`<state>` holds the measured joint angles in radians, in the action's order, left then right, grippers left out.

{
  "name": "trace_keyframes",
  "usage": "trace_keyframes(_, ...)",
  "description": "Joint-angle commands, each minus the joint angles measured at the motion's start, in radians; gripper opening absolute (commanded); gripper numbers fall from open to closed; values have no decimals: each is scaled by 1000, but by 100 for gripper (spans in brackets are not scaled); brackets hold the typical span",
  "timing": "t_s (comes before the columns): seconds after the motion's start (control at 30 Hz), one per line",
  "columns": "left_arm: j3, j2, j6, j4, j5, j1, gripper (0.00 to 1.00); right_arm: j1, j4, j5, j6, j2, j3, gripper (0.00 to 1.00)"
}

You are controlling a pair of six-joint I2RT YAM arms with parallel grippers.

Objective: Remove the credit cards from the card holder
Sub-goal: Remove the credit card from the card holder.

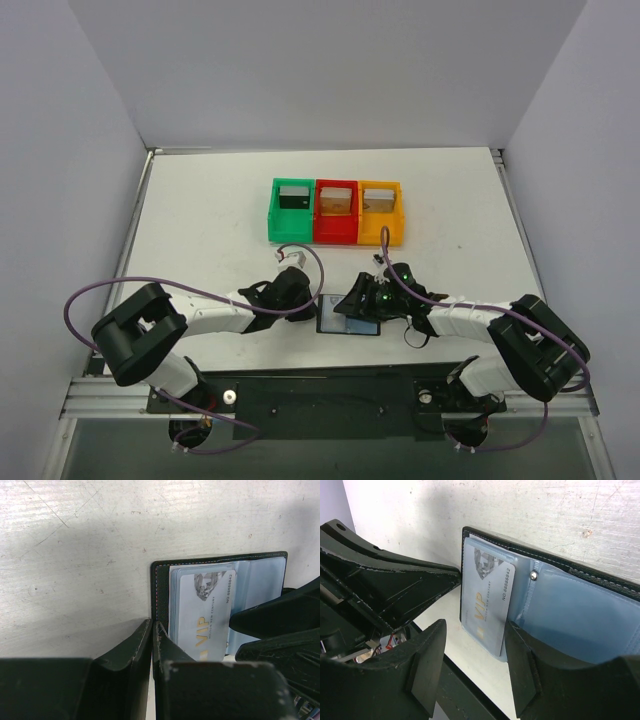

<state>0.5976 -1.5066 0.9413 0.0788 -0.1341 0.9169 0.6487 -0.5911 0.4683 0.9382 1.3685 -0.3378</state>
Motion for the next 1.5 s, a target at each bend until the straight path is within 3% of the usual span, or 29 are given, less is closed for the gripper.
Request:
trace_keyframes(0.0,-16,-27,-9,-114,-6,11,16,2,-30,3,1,0,-12,46)
trace_keyframes(1.47,-27,-30,2,-94,-6,20,16,0,-42,21,13,46,3,46)
